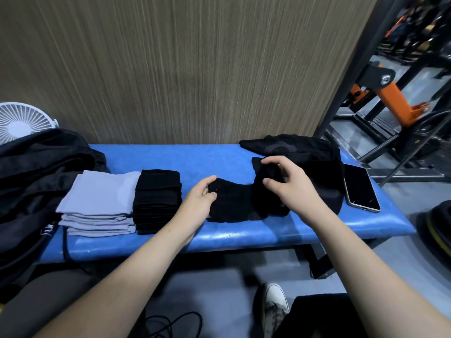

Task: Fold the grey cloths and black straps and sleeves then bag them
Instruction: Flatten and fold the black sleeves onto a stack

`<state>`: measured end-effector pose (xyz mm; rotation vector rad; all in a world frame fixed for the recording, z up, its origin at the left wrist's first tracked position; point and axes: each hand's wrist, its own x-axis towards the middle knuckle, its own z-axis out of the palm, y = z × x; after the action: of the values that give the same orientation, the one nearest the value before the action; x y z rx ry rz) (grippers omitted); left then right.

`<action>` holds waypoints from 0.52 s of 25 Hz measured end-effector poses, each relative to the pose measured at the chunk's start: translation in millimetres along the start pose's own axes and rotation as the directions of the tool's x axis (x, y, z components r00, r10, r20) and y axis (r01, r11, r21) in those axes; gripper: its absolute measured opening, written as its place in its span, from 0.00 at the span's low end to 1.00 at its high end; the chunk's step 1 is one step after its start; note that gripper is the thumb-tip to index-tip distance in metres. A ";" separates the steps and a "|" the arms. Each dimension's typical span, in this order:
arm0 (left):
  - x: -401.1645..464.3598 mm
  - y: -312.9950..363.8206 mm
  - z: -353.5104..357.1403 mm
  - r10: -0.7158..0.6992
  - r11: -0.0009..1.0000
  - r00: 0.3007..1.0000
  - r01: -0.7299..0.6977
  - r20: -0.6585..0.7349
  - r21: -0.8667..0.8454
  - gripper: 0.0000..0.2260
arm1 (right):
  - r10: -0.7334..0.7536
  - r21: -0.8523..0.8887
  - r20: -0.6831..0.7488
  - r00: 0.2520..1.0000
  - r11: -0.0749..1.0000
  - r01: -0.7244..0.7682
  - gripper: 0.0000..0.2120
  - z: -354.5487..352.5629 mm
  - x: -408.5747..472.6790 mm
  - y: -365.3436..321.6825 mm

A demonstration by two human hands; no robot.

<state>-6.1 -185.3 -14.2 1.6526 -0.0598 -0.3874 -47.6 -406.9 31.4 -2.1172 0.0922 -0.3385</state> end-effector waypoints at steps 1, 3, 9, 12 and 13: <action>0.0 -1.7 -0.6 -0.007 1.000 1.000 0.008 0.017 -0.030 0.22 | -0.003 0.012 0.013 1.000 1.000 0.003 0.18 7.1 -0.2 -2.4; 0.6 -3.7 -0.9 -0.019 0.999 0.999 0.021 0.038 -0.042 0.25 | -0.013 0.020 0.058 0.998 1.000 0.011 0.18 23.0 -0.4 -6.7; -0.6 -5.1 1.1 -0.015 1.000 0.998 0.016 0.064 -0.022 0.29 | -0.019 -0.058 0.200 0.980 0.998 0.031 0.21 73.0 3.0 -9.8; -2.9 -1.6 1.9 -0.032 0.996 0.998 0.036 0.059 -0.082 0.21 | -0.023 -0.087 0.266 0.964 0.995 0.048 0.20 86.7 4.2 -8.7; -3.3 -2.4 1.0 -0.040 0.996 0.998 0.044 0.049 -0.082 0.19 | -0.012 -0.084 0.282 0.959 0.996 0.037 0.19 88.6 3.9 -9.0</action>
<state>-10.0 -185.1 -15.9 1.5649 -0.0439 -0.4557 -20.0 -330.4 -5.1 -2.2337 -0.0871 -0.0449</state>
